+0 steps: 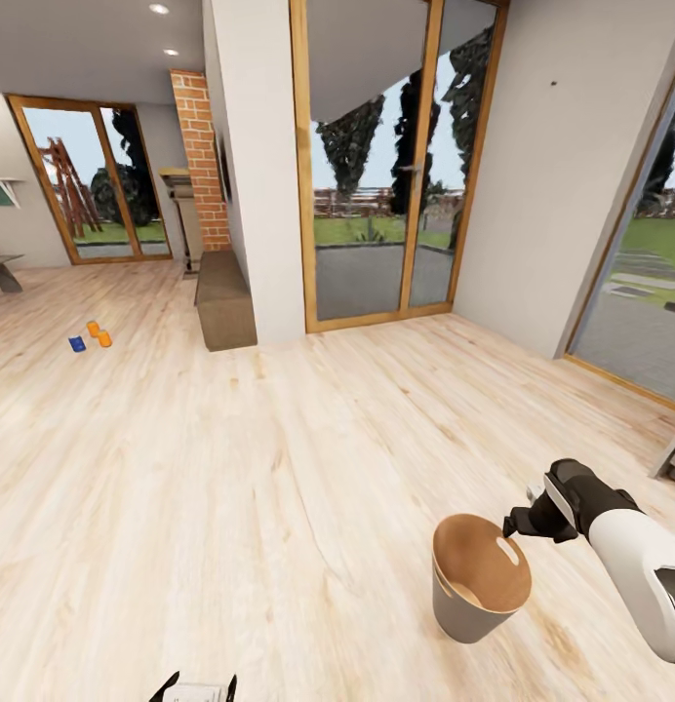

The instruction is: Put the three can of soda from the living room inside the tash can in the kitchen.

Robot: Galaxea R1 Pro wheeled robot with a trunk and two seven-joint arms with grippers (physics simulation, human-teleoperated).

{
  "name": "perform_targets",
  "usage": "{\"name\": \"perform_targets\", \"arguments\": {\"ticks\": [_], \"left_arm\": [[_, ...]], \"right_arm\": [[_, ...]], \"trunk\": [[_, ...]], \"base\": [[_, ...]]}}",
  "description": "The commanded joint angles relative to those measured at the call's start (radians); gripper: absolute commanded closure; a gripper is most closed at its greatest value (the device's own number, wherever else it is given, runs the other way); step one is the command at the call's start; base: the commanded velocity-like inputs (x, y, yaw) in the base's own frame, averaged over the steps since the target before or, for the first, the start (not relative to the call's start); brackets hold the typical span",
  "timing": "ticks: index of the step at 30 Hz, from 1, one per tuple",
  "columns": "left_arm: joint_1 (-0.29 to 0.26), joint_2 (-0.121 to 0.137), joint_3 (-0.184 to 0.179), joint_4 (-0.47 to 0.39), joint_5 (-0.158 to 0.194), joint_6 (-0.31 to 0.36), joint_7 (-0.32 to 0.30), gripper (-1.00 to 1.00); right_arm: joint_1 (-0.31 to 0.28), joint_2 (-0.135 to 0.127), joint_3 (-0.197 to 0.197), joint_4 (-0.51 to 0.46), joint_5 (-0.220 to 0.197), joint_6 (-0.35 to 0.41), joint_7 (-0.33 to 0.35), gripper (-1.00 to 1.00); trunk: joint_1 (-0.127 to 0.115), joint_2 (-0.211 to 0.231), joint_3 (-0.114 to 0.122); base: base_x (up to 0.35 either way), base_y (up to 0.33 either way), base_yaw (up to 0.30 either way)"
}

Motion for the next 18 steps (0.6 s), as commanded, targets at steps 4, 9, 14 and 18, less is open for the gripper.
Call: {"name": "perform_targets", "arguments": {"ticks": [4, 9, 14, 18], "left_arm": [[0.001, 0.0, 0.003, -0.003, 0.003, -0.006, 0.001, -1.0], [0.002, 0.0, 0.004, -0.005, 0.005, -0.006, 0.001, -1.0], [0.001, -0.001, 0.003, -0.006, 0.006, 0.007, 0.001, -1.0], [0.0, 0.0, 0.002, -0.008, 0.006, 0.029, 0.001, -1.0]], "right_arm": [[0.0, 0.0, 0.001, 0.0, 0.0, -0.001, 0.0, -1.0], [0.0, 0.001, 0.001, 0.0, 0.0, -0.001, 0.0, -1.0], [0.001, 0.001, 0.001, 0.0, 0.0, -0.002, 0.0, -1.0], [0.003, 0.001, 0.001, 0.001, 0.0, -0.002, 0.0, -1.0]], "trunk": [[0.0, 0.0, 0.0], [0.0, 0.0, 0.0], [0.0, 0.0, 0.0], [0.0, 0.0, 0.0]], "base": [[0.0, 0.0, 0.0], [0.019, 0.0, 0.0], [0.181, 0.0, 0.0], [0.275, 0.0, 0.0]]}}
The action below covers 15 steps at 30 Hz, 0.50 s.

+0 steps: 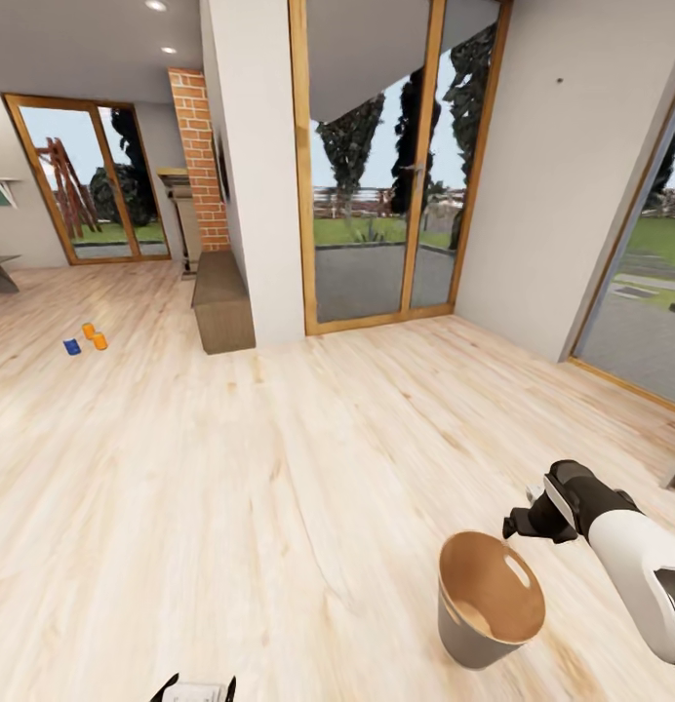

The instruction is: Put the three can of soda from the living room inside the tash can in the kitchen.

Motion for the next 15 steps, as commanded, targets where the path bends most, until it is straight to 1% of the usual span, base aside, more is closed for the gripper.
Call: {"name": "perform_targets", "arguments": {"ticks": [1, 4, 7, 10, 15], "left_arm": [[0.0, 0.0, 0.0, -0.001, 0.0, 0.004, 0.0, -1.0], [0.0, 0.0, 0.0, -0.001, 0.0, 0.008, 0.0, -1.0], [0.001, 0.0, 0.001, -0.002, 0.0, 0.007, 0.002, -1.0], [0.002, 0.0, 0.002, -0.003, 0.0, 0.006, 0.003, -1.0], [0.002, 0.0, 0.004, -0.004, 0.0, 0.005, 0.003, -1.0]], "right_arm": [[0.0, 0.0, 0.0, 0.0, 0.0, 0.0, 0.0, -1.0], [0.001, 0.0, 0.0, 0.0, 0.0, -0.001, -0.001, -1.0], [0.002, 0.0, 0.0, 0.0, 0.0, -0.001, -0.001, -1.0], [0.004, 0.0, 0.0, -0.001, 0.0, -0.001, -0.001, -1.0], [0.007, -0.001, -0.001, -0.001, 0.0, -0.002, -0.001, -1.0]], "trunk": [[0.0, 0.0, 0.0], [0.0, 0.0, 0.0], [0.0, 0.0, 0.0], [0.0, 0.0, 0.0], [0.0, 0.0, 0.0]], "base": [[0.299, 0.0, 0.0], [0.299, 0.0, 0.0], [0.205, 0.0, 0.0], [0.105, 0.0, 0.0], [0.044, 0.0, 0.0]]}}
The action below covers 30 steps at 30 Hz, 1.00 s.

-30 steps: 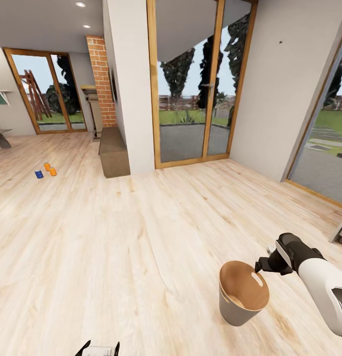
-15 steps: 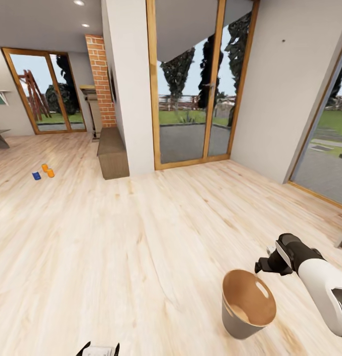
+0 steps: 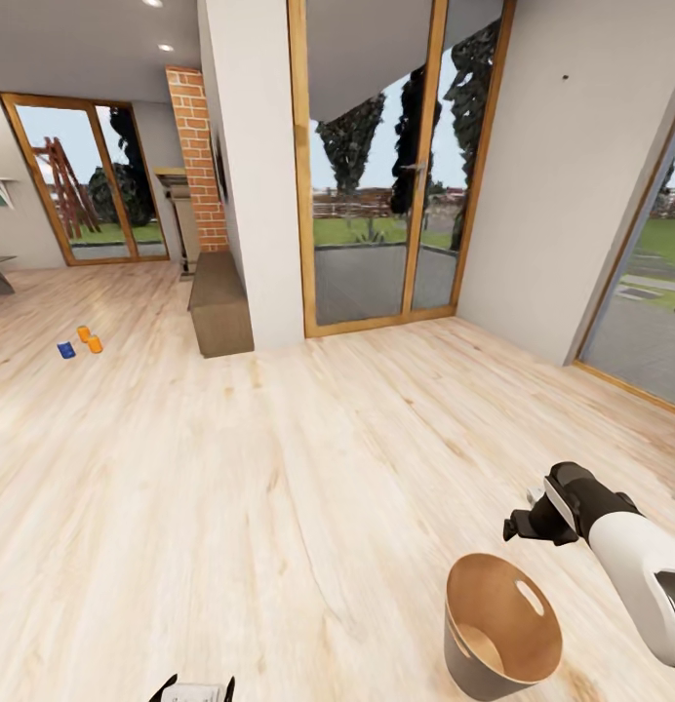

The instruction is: Put the three can of soda from the living room inside the tash can in the kitchen.

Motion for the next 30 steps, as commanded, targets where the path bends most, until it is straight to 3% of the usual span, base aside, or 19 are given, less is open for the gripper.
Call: {"name": "perform_targets", "arguments": {"ticks": [1, 13, 25, 30], "left_arm": [[0.0, 0.0, 0.0, 0.0, 0.0, 0.0, 0.0, -1.0], [-0.001, -0.001, -0.002, 0.001, -0.004, 0.001, 0.0, -1.0], [-0.001, -0.001, 0.0, -0.001, 0.0, 0.001, 0.0, -1.0], [-0.001, -0.001, 0.0, 0.0, 0.001, 0.006, -0.002, -1.0]], "right_arm": [[0.0, 0.0, 0.0, 0.0, 0.0, 0.0, 0.0, -1.0], [0.003, 0.0, 0.0, 0.0, 0.0, -0.001, 0.0, -1.0], [0.004, 0.001, 0.001, 0.0, 0.0, -0.001, 0.0, -1.0], [0.004, 0.001, 0.001, 0.0, 0.0, -0.001, 0.0, -1.0]], "trunk": [[0.0, 0.0, 0.0], [0.0, 0.0, 0.0], [0.0, 0.0, 0.0], [0.002, -0.001, -0.019]], "base": [[0.022, -0.01, 0.0], [0.003, -0.123, 0.0], [-0.002, -0.024, 0.0], [0.0, -0.003, 0.0]]}}
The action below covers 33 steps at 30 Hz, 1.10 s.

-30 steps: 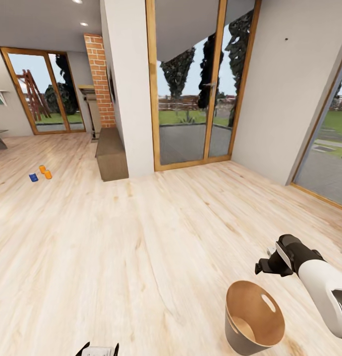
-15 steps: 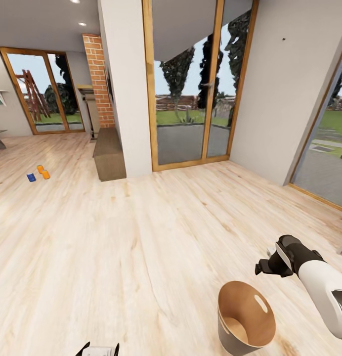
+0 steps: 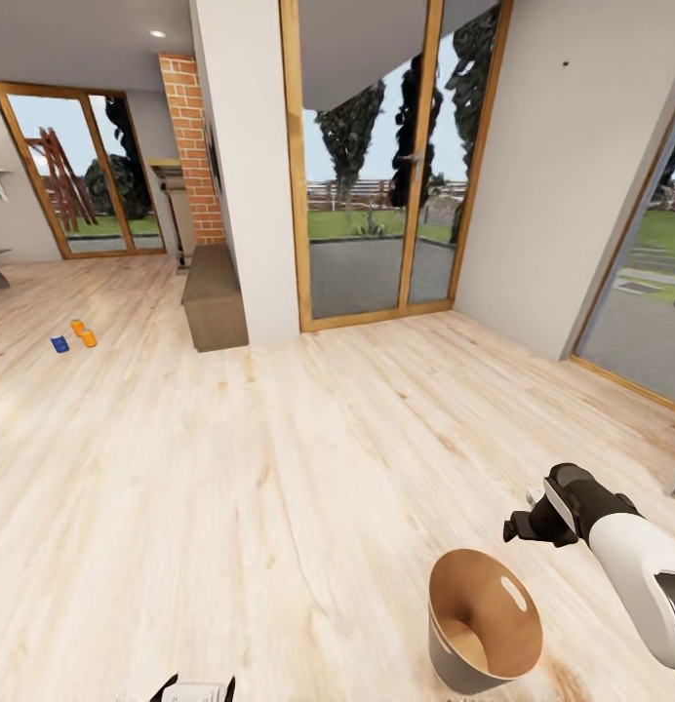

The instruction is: Put the three can of soda from the living room inside the tash can in the kitchen.

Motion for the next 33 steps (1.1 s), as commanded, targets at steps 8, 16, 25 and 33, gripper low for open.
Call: {"name": "perform_targets", "arguments": {"ticks": [8, 16, 25, 33], "left_arm": [[-0.001, 0.0, 0.0, -0.001, 0.001, 0.006, -0.001, -1.0], [-0.001, -0.001, -0.001, 0.0, 0.001, 0.007, -0.001, -1.0], [-0.001, -0.001, -0.002, 0.0, 0.001, 0.008, -0.001, -1.0], [-0.001, -0.002, -0.002, 0.0, 0.001, 0.009, -0.001, -1.0]], "right_arm": [[0.0, 0.001, 0.0, 0.001, 0.0, 0.0, 0.0, -1.0], [0.0, 0.0, 0.0, 0.001, 0.0, 0.0, 0.0, -1.0], [0.0, 0.0, 0.0, 0.001, 0.0, 0.0, 0.0, -1.0], [0.0, 0.0, 0.0, 0.001, 0.0, 0.0, 0.0, -1.0]], "trunk": [[0.004, -0.002, -0.031], [0.007, -0.004, -0.062], [0.011, -0.006, -0.097], [0.015, -0.008, -0.128]], "base": [[0.0, 0.0, 0.0], [0.0, 0.0, 0.0], [0.0, 0.0, 0.0], [0.0, 0.0, 0.0]]}}
